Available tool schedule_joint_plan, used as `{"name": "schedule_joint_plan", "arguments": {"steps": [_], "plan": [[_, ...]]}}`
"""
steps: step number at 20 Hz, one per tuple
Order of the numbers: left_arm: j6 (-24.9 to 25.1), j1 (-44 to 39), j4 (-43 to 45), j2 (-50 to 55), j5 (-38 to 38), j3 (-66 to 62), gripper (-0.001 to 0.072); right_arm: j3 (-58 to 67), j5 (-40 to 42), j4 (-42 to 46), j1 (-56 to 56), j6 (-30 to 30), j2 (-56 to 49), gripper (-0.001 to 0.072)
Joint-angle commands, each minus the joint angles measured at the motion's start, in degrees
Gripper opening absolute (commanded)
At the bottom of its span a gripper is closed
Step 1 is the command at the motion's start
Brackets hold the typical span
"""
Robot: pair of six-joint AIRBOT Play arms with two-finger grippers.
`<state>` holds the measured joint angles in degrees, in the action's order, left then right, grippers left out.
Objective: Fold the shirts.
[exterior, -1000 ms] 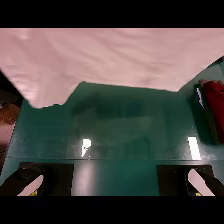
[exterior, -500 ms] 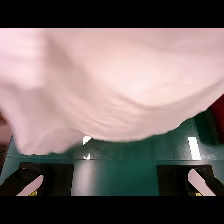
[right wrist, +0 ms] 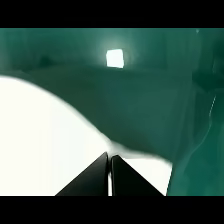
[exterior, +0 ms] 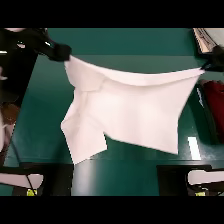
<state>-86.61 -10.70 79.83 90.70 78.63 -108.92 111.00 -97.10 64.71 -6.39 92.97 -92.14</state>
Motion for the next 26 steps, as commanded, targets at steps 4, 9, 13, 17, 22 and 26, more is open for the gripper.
{"name": "schedule_joint_plan", "arguments": {"steps": [4,9,13,17,22,26], "plan": [[3.6,0.0,0.8,8.5,-12.6,0.1,0.0027,0.1,19.0,-0.2,2.3,0.4,-11.5,0.0014],[2.6,1.4,1.5,8.1,-9.5,0.0,0.0705,0.1,20.4,-0.8,0.6,0.4,-11.3,0.0554],[2.5,6.8,1.2,7.1,5.9,-2.2,0.0704,-0.1,10.6,-0.6,-0.8,-8.2,-7.8,0.0427],[2.6,10.1,0.0,-0.9,8.6,5.8,0.0705,-1.6,4.2,-0.7,-0.4,-11.6,-2.5,0.0427],[3.0,10.0,-0.3,-19.8,-0.2,36.9,0.0705,-18.7,10.3,-0.7,-0.5,-12.1,8.9,0.0427],[2.3,10.0,-0.8,-31.0,-10.3,61.2,0.0705,-31.9,12.8,-0.7,-0.5,-12.5,16.5,0.0427]]}}
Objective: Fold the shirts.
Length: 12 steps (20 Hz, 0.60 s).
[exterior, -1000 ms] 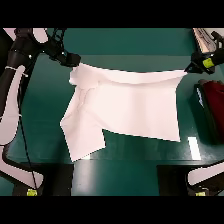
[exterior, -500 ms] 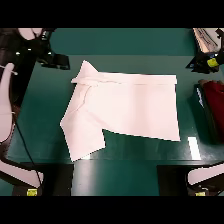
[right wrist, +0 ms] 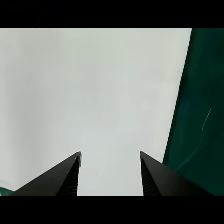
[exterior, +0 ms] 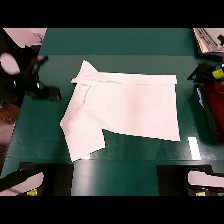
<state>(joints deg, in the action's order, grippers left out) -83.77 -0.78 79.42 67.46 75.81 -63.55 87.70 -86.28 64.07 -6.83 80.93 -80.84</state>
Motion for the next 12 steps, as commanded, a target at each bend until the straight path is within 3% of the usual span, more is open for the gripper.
{"name": "schedule_joint_plan", "arguments": {"steps": [1,5,10,11,12], "plan": [[-1.4,0.1,-0.4,-9.2,-9.8,20.3,0.0705,-11.0,2.2,0.0,0.0,-0.5,6.7,0.0427],[-3.0,0.1,-3.8,-9.6,-16.1,28.8,0.0705,-19.0,3.0,0.0,0.0,-0.5,12.1,0.0427],[-3.0,0.1,-7.9,-9.6,-21.4,29.7,0.0705,-24.7,5.8,0.0,0.0,-0.5,16.9,0.0427],[-3.1,0.1,-7.9,-9.6,-21.8,29.7,0.0669,-25.3,5.8,0.0,0.0,-0.5,17.4,0.0427],[-3.1,0.1,-8.1,-9.6,-21.8,29.7,0.0466,-25.7,5.7,0.0,-0.1,-0.5,17.6,0.0427]]}}
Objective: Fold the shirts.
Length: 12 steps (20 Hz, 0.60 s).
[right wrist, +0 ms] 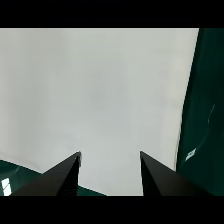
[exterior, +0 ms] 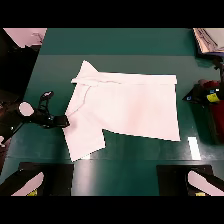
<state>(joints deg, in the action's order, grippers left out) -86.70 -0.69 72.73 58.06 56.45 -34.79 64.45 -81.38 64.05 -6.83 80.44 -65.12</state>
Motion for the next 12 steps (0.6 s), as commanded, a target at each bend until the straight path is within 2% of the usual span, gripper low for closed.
{"name": "schedule_joint_plan", "arguments": {"steps": [1,3,4,8,11,12], "plan": [[-0.2,0.0,-1.4,-0.2,-2.5,0.9,0.0319,-2.5,0.5,0.0,-0.1,0.0,1.9,0.0428],[-0.6,0.0,-1.4,-0.2,-2.1,0.8,0.0063,-2.5,0.1,0.0,-0.3,0.0,1.9,0.0427],[-0.7,0.0,-1.4,-0.2,-1.1,0.2,0.0027,-2.5,-0.3,0.1,-0.8,0.0,1.9,0.0427],[-0.2,0.0,-1.4,-0.2,5.2,-6.3,0.0027,-7.8,-4.1,0.6,-8.1,0.0,3.1,0.0427],[0.1,0.0,-3.7,-0.2,6.5,-10.5,0.0027,-20.0,-1.1,0.5,-17.1,0.0,5.4,0.0441],[0.1,0.0,-5.0,-0.2,5.9,-10.8,0.0027,-23.3,-0.1,0.4,-19.9,-0.1,5.4,0.0466]]}}
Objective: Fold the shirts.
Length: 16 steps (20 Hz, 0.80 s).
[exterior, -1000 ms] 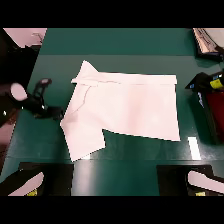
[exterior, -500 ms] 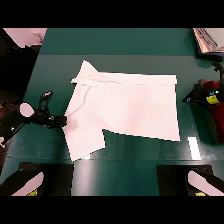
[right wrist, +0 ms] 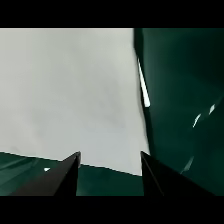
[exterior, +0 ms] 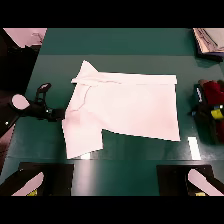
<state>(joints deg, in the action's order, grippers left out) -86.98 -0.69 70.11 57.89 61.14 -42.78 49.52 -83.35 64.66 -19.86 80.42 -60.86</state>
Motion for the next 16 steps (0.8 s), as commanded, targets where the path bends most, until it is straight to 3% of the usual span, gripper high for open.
{"name": "schedule_joint_plan", "arguments": {"steps": [1,5,12,16], "plan": [[0.4,0.0,-3.9,0.0,0.4,-2.8,0.0027,-11.5,3.1,-0.2,-9.2,-0.1,1.0,0.0465],[0.4,0.0,-6.1,0.0,-0.8,-2.8,0.0027,-18.0,3.7,-0.9,-10.8,-3.0,-3.1,0.0451],[0.4,0.0,-6.1,0.0,-0.5,-2.8,0.0027,-20.0,8.0,-2.1,-3.5,-3.6,-5.6,0.0431],[0.4,0.0,-6.8,0.0,0.5,-2.8,0.0027,-19.8,8.6,-2.1,-0.6,-3.6,-5.6,0.0014]]}}
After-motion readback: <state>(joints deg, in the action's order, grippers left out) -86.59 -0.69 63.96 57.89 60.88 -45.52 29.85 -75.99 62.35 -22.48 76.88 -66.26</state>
